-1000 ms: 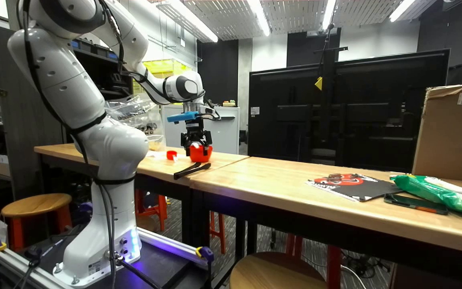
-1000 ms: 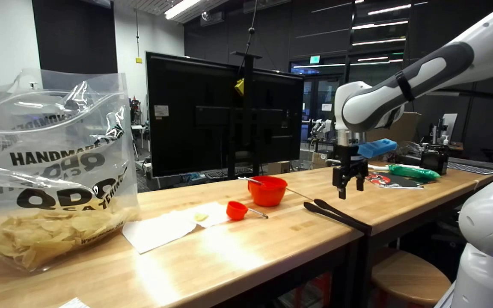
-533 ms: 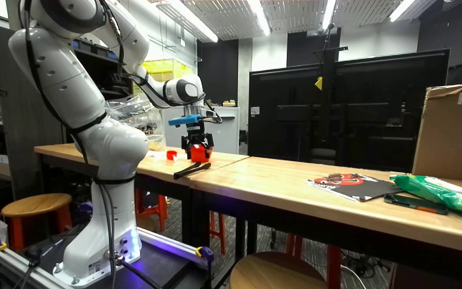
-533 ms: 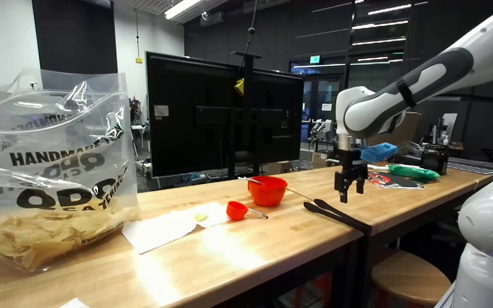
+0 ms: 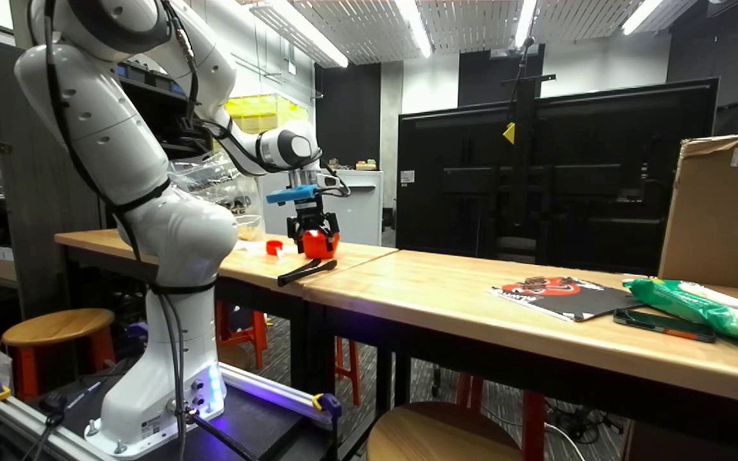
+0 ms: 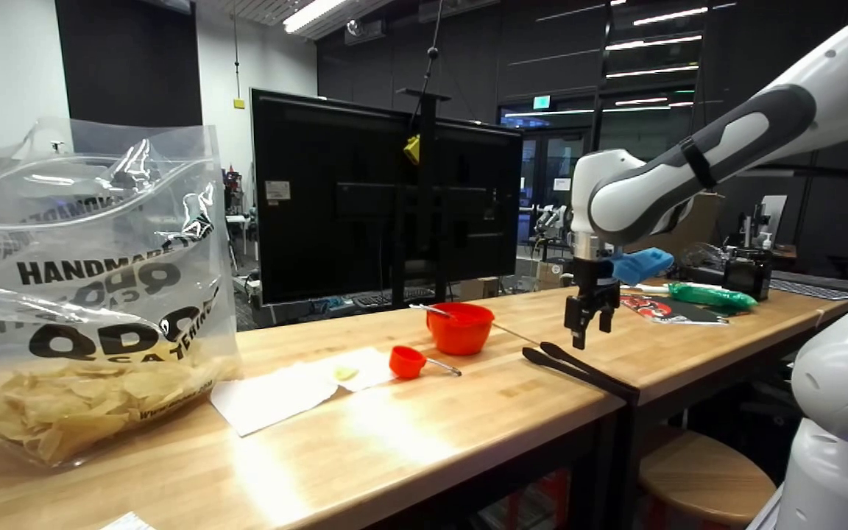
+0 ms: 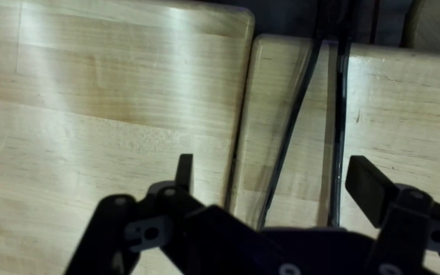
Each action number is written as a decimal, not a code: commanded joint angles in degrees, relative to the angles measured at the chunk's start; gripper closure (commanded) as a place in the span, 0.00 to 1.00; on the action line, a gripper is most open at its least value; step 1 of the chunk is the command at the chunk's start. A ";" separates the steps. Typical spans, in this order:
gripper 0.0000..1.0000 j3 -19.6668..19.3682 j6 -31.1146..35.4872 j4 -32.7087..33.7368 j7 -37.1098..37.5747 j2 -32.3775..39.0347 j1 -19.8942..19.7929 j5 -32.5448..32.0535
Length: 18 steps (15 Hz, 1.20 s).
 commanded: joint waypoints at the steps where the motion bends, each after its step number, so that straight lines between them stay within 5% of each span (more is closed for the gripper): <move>1: 0.00 -0.08 2.88 -1.22 -1.11 0.25 0.55 0.78; 18: 0.03 -0.48 8.97 -3.21 -1.59 3.61 0.59 2.05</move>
